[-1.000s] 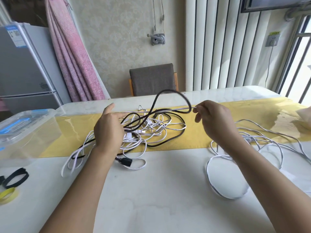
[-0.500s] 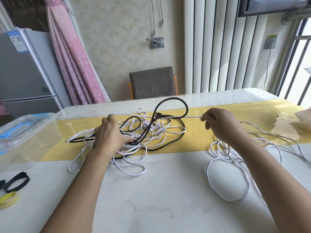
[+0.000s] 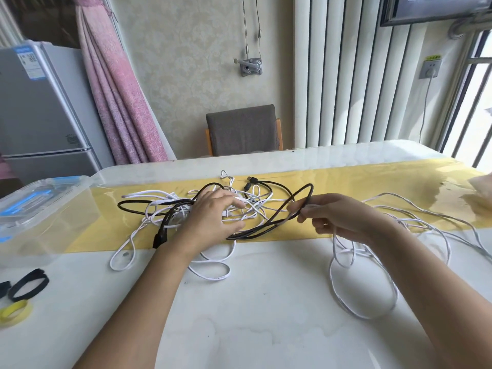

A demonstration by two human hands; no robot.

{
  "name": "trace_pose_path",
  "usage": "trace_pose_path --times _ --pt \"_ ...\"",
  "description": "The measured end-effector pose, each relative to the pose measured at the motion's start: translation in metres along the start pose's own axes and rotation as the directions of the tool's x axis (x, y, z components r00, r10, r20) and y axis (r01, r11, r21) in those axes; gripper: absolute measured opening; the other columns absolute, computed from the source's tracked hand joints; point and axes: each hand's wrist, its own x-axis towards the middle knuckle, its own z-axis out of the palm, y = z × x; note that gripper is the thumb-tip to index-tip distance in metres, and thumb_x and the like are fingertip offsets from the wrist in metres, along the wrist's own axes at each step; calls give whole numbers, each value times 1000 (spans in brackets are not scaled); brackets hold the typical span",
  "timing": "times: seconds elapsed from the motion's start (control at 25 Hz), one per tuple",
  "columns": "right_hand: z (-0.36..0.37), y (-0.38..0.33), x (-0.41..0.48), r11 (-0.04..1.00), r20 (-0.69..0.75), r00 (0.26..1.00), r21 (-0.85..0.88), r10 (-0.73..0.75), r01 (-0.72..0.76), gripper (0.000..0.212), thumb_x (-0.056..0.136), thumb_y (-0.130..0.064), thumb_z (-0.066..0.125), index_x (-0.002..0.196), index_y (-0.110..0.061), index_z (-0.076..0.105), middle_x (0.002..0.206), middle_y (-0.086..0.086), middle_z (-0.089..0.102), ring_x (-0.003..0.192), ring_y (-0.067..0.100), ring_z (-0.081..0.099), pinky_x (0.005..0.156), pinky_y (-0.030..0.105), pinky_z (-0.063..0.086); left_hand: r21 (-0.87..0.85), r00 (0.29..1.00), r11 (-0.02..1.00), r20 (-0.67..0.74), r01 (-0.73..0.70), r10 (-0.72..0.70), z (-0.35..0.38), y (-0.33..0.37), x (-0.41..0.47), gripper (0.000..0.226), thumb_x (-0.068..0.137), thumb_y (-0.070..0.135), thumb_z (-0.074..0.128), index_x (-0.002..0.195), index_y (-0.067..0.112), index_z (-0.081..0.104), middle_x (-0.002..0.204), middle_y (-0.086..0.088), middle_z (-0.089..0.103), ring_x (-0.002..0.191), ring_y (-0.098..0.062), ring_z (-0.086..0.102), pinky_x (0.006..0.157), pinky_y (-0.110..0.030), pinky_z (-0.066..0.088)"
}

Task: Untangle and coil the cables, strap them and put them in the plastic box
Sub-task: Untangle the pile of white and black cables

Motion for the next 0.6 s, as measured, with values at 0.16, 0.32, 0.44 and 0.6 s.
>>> trace_pose_path --times 0.16,0.32,0.44,0.6 --pt "3 -16 -11 963 -3 967 90 -254 253 24 92 4 45 77 0 63 100 -6 69 51 12 16 49 23 15 51 998 997 32 -64 62 20 10 -1 59 63 76 49 91 31 73 115 9 54 114 -9 40 112 -35 11" --pt "-7 -23 -20 949 -60 950 54 -306 310 17 93 -1 46 90 5 62 77 -13 69 48 9 12 43 17 14 -34 965 969 -110 -243 238 39 26 0 33 81 45 63 80 14 72 92 3 55 94 -17 47 87 -27 34" --pt "-27 -20 -24 967 -12 967 9 -256 256 34 80 -25 70 104 -1 69 63 -9 49 54 11 12 43 15 14 -300 993 946 -24 -120 119 29 27 -3 26 89 31 64 79 8 72 81 8 50 79 -6 49 74 -14 35" --pt "-29 -18 -23 973 54 973 -37 -225 227 60 57 -53 82 97 -9 75 54 -9 23 45 5 18 39 11 21 -499 975 843 182 203 -127 19 32 -7 28 97 23 52 73 17 64 56 9 60 48 -6 54 54 -20 43"
